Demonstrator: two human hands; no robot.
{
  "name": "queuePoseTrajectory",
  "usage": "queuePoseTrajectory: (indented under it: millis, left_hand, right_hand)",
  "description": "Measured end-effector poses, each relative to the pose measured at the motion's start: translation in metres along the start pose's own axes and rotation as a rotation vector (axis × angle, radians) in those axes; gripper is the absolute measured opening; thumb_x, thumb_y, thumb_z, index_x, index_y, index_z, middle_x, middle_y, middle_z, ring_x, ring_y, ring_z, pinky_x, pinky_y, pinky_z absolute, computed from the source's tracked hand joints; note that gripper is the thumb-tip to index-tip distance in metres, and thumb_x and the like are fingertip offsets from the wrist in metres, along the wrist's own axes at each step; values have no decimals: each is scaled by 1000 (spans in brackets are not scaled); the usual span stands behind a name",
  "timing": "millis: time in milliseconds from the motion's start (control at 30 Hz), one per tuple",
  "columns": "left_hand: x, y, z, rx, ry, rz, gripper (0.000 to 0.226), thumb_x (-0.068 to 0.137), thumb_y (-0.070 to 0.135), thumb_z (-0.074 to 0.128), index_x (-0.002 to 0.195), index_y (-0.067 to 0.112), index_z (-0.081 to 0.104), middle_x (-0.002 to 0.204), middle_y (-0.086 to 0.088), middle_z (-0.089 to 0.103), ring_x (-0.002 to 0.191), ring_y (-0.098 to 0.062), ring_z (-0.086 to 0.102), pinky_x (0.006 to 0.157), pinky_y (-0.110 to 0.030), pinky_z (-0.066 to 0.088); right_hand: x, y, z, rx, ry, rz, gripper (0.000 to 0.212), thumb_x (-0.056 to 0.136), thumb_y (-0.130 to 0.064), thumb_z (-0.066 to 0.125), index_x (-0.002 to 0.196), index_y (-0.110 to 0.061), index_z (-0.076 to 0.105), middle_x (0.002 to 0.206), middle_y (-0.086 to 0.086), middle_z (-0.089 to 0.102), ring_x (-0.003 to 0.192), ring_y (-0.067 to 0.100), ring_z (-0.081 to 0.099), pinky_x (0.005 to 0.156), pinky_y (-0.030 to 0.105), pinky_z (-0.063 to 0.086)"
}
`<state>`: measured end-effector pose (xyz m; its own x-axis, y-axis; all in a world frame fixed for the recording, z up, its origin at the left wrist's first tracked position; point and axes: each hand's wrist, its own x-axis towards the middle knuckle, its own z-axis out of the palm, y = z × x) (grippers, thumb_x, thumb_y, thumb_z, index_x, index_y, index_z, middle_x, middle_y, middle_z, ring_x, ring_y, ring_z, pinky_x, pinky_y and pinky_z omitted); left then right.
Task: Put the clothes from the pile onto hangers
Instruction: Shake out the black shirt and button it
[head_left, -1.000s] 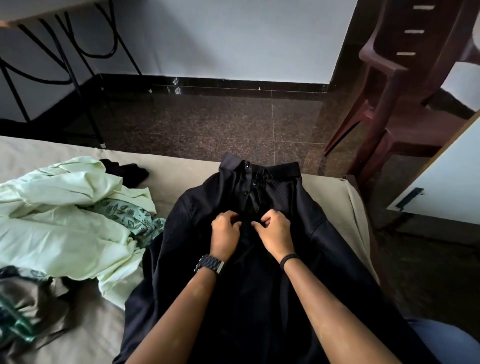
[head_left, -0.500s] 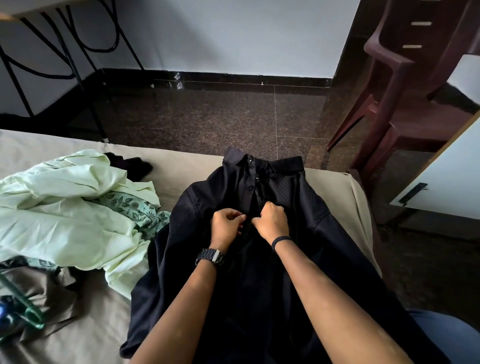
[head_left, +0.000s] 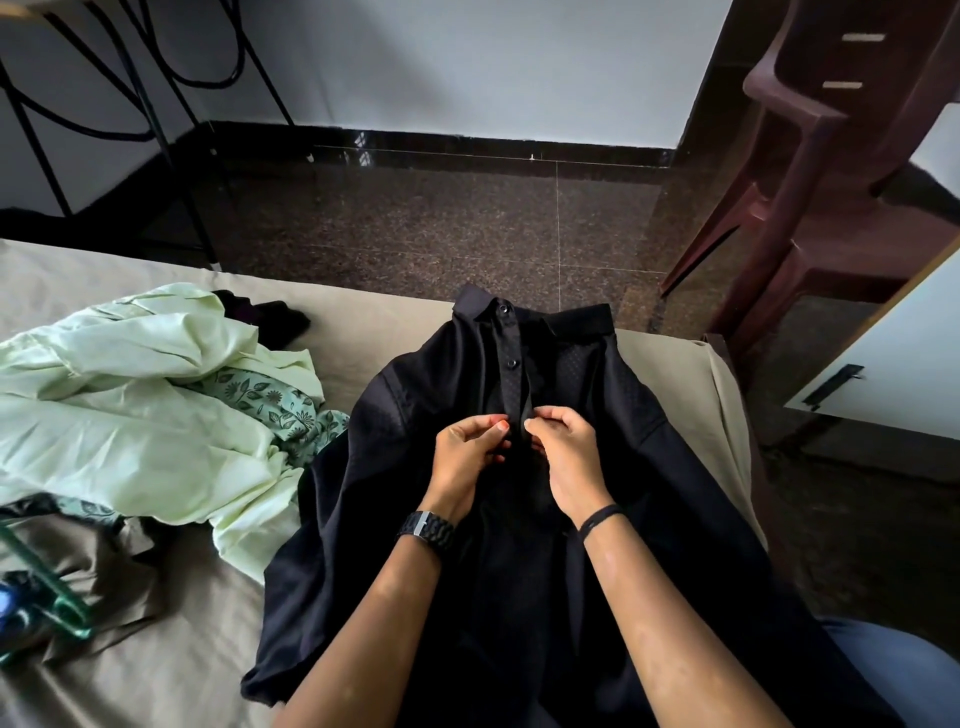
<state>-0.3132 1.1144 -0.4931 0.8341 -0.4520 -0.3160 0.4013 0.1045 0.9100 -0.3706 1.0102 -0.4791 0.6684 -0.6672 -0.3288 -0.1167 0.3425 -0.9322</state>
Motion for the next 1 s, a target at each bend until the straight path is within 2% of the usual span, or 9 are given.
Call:
queuePoseTrajectory:
  millis: [100,167,300,467,600,867,1000]
  left_hand:
    - [-1,-3,0,11,9,25,9,89,3,62,87,8,69,71,1,69,63,-5,63,56,-17,49]
    - [-1,-6,1,31,13,41,8,88,4,63,86,9,69,72,-1,69,63,-6,63,56,-18,50]
    - [-2,-10,2,47,20,67,10,89,3,63,86,9,69,72,-1,69,64,-6,64,57,-17,50]
    - [-4,-12,3,68,27,93,10,88,0,62,87,8,69,72,-2,69,62,-4,63,57,-16,50]
    - [-4,-13,5,82,58,106,8,87,0,64,86,7,67,74,-5,68,62,-4,64,56,-17,51]
    - [-2,-15,8,92,75,99,11,88,0,63,81,7,66,74,-6,69,61,-6,65,59,-18,53]
    - [1,-16,5,87,51,94,12,87,-1,63,80,7,67,76,-9,69,64,-9,67,64,-19,55]
  right_hand:
    - [-3,7,-1,-70,-23,-32,22,81,7,61,95,-10,59,82,6,68,76,15,65,78,27,53]
    - [-5,11,-1,-145,-5,-85,23,80,6,61,95,-11,58,84,6,69,79,17,67,75,27,55]
    - [-11,18,-2,-251,52,-225,23,81,1,66,97,-13,58,85,2,68,80,11,66,65,17,51]
    - [-13,26,-1,-350,109,-353,19,80,-2,69,93,-14,61,87,-1,71,83,3,66,72,11,50]
    - [-15,27,-2,-349,109,-383,19,80,-3,71,93,-13,61,87,-1,71,84,1,66,72,8,48]
    - [-17,31,-5,-333,109,-415,21,80,-2,71,93,-16,61,87,-6,70,82,1,67,73,17,54]
    - [-17,32,-6,-349,98,-436,15,83,-4,68,93,-14,63,85,-8,69,82,0,67,73,16,53]
